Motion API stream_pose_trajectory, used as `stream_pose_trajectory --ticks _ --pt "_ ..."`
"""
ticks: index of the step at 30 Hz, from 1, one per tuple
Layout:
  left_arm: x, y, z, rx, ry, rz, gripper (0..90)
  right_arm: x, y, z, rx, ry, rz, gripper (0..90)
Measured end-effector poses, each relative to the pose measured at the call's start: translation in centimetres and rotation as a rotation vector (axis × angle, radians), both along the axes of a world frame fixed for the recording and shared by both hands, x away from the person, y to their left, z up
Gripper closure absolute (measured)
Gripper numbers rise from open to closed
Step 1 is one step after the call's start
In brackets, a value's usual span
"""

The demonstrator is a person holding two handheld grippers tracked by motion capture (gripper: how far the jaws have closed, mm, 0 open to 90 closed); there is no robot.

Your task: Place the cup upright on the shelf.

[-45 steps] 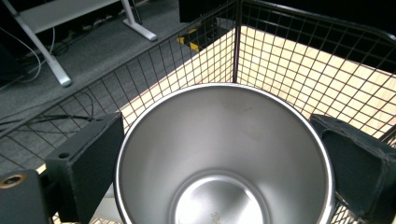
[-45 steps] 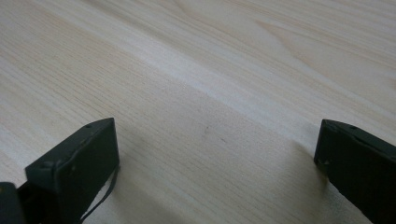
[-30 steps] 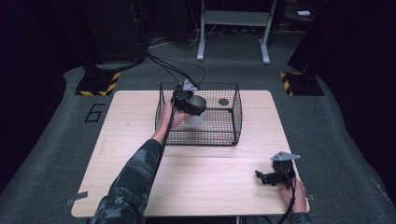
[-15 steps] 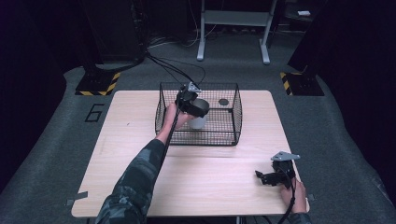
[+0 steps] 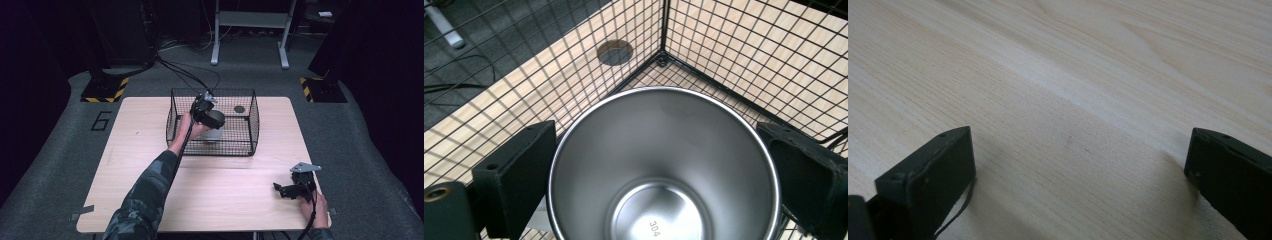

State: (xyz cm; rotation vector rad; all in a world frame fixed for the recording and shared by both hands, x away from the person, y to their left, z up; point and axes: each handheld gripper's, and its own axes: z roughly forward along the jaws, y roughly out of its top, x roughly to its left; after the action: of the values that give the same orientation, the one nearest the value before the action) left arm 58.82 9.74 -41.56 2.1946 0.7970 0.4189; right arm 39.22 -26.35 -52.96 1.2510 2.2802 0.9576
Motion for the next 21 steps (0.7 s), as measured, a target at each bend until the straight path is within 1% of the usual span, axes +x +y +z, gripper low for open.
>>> stream_pose_trajectory --ticks 1,4,6,7,10,12,14,15,17,21 --pt "0.01 -0.17 -0.03 0.003 -0.003 -0.005 6.4 0.00 0.06 -0.01 0.004 -0.002 -0.009 0.0" --pt "0.06 -0.49 -0.23 0.002 0.013 -0.017 6.4 0.00 0.06 -0.01 0.004 -0.002 -0.009 0.0" --pt "0.05 -0.75 -0.37 0.008 0.020 -0.014 6.4 0.00 0.06 -0.01 0.004 -0.001 -0.010 0.0" --pt "0.07 -0.79 -0.39 0.014 0.017 -0.016 6.4 -0.01 0.06 -0.01 0.004 -0.001 -0.009 0.0" --pt "0.27 -1.00 -0.44 0.017 0.027 -0.017 6.4 -0.01 0.07 -0.01 0.004 -0.002 -0.010 0.0" --pt "0.37 -1.02 -0.47 0.021 0.027 -0.018 6.4 -0.01 0.06 -0.01 0.004 -0.002 -0.009 0.0" --pt "0.43 -1.05 -0.60 0.018 0.036 -0.019 6.4 -0.01 0.06 -0.01 0.004 -0.002 -0.009 0.0" --pt "0.51 -1.04 -0.68 0.029 0.037 -0.024 6.4 -0.01 0.06 -0.01 0.004 -0.002 -0.009 0.0" --pt "0.51 -1.01 -0.76 0.022 0.038 -0.026 6.4 -0.01 0.06 -0.01 0.004 -0.002 -0.009 0.0" --pt "0.43 -0.86 -0.78 0.034 0.041 -0.046 6.3 -0.01 0.06 -0.01 0.004 -0.002 -0.008 0.0"
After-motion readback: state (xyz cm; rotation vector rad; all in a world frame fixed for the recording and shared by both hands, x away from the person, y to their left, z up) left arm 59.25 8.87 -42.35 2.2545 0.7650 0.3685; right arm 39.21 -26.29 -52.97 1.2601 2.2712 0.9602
